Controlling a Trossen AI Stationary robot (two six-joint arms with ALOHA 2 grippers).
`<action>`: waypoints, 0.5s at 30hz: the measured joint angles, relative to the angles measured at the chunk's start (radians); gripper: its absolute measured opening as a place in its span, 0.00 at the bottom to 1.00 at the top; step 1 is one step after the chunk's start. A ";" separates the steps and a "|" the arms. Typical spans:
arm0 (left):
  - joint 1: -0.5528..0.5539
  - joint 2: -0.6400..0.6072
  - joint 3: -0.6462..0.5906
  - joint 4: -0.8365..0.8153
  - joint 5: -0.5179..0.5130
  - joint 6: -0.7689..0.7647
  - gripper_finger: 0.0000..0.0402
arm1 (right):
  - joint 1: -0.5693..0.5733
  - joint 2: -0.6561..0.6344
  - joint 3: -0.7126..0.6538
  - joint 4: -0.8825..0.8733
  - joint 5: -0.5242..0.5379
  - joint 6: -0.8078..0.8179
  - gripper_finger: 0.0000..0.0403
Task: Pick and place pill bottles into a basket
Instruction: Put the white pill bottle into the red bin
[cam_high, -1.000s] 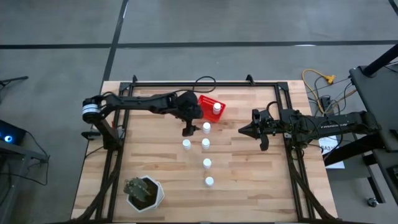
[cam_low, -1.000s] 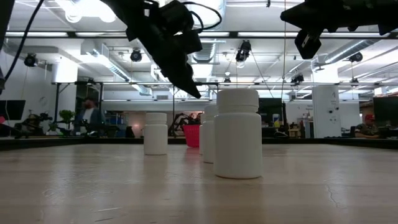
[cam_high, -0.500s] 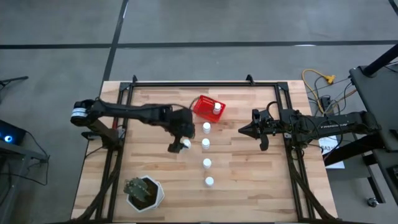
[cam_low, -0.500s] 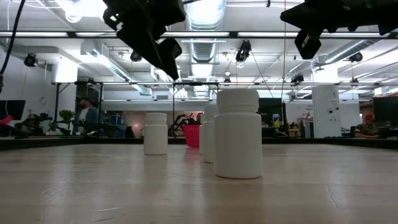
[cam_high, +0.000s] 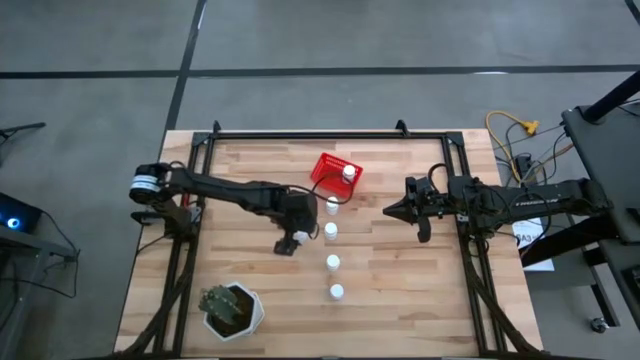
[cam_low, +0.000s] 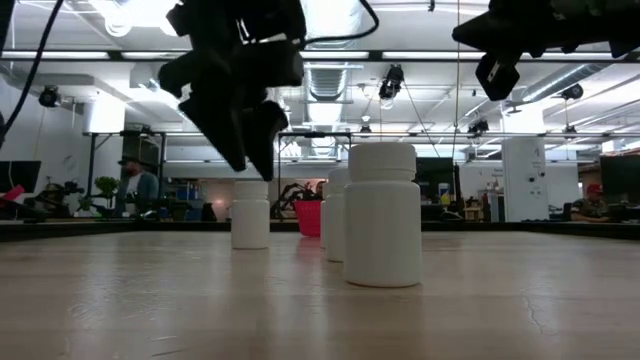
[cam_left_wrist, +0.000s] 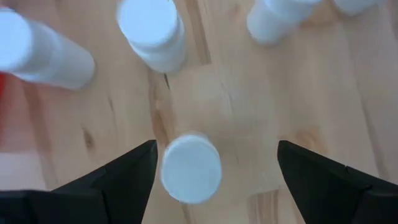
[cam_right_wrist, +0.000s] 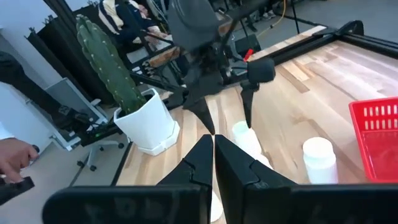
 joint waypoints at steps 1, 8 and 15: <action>0.000 0.006 -0.005 0.001 0.000 0.000 0.78 | 0.000 0.000 0.000 0.001 0.000 0.000 0.02; 0.000 0.016 -0.020 0.004 -0.030 -0.002 0.78 | 0.000 -0.005 0.000 -0.002 -0.002 0.000 0.02; 0.002 0.027 -0.024 0.004 -0.051 -0.001 0.78 | 0.000 -0.007 0.000 -0.005 -0.002 0.000 0.02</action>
